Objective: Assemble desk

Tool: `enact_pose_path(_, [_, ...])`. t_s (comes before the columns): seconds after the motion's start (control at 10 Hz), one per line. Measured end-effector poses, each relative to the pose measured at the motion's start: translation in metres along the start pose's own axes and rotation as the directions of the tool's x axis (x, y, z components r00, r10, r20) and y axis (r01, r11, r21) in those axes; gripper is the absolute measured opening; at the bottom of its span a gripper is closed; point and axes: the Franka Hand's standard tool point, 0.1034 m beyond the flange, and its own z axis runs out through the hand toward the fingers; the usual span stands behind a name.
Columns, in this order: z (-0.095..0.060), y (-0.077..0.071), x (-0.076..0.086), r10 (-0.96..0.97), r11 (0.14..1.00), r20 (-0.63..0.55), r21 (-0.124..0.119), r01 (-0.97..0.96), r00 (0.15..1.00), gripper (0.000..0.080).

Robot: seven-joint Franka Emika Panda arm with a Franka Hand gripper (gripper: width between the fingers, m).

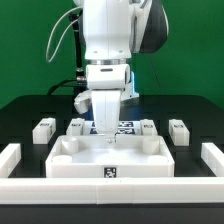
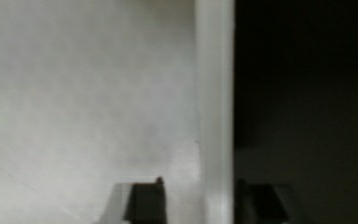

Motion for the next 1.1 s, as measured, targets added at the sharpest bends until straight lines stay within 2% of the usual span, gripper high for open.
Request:
enact_pose_path(0.1, [0.000,0.000,0.000,0.001,1.000,0.000,0.000,-0.001,1.000,0.0053])
enact_pose_path(0.8, [0.000,0.002,0.002,-0.003,1.000,-0.001,-0.002,0.003,1.000,0.0053])
enact_pose_path(1.0, [-0.002,0.010,0.018,-0.027,1.000,-0.013,-0.007,0.027,1.000,0.0054])
enact_pose_path(1.1, [-0.006,0.021,0.026,-0.025,1.000,-0.017,0.001,0.025,1.000,0.0054])
